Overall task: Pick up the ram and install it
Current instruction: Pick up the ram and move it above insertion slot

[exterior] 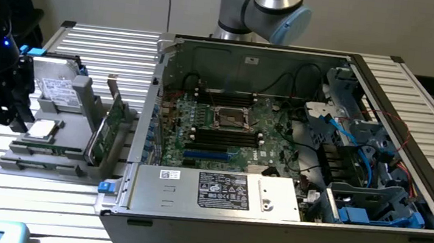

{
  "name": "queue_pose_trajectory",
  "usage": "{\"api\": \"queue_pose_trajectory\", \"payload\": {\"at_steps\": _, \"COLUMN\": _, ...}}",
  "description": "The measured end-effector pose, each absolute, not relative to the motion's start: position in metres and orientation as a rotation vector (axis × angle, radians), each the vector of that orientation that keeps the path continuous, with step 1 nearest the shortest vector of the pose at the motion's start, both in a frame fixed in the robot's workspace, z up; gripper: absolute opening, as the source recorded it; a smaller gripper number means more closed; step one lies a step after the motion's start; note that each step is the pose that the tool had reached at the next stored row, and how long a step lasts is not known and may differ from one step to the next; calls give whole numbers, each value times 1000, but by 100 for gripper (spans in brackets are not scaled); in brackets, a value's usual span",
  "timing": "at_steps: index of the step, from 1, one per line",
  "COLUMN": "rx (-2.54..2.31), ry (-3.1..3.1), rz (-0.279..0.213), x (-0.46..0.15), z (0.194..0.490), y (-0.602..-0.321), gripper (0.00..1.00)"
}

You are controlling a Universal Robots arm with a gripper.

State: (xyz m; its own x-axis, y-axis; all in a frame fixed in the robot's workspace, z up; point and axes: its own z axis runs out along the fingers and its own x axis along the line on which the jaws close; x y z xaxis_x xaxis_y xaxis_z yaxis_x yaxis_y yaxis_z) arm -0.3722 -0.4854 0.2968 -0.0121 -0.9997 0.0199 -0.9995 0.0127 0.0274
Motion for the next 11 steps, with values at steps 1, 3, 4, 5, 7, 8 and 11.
{"api": "queue_pose_trajectory", "payload": {"at_steps": 1, "rx": 2185, "ry": -2211, "rz": -9, "x": -372, "z": 295, "y": -486, "gripper": 31}}
{"api": "queue_pose_trajectory", "payload": {"at_steps": 3, "rx": 2187, "ry": -2209, "rz": -9, "x": -371, "z": 292, "y": -487, "gripper": 31}}
{"api": "queue_pose_trajectory", "payload": {"at_steps": 4, "rx": 2188, "ry": -2207, "rz": -8, "x": -370, "z": 290, "y": -487, "gripper": 31}}
{"api": "queue_pose_trajectory", "payload": {"at_steps": 5, "rx": 2189, "ry": -2206, "rz": -8, "x": -369, "z": 288, "y": -488, "gripper": 31}}
{"api": "queue_pose_trajectory", "payload": {"at_steps": 7, "rx": 2191, "ry": -2204, "rz": -8, "x": -368, "z": 284, "y": -488, "gripper": 31}}
{"api": "queue_pose_trajectory", "payload": {"at_steps": 8, "rx": 2192, "ry": -2204, "rz": -8, "x": -368, "z": 282, "y": -489, "gripper": 31}}
{"api": "queue_pose_trajectory", "payload": {"at_steps": 11, "rx": 2194, "ry": -2201, "rz": -8, "x": -368, "z": 277, "y": -490, "gripper": 31}}
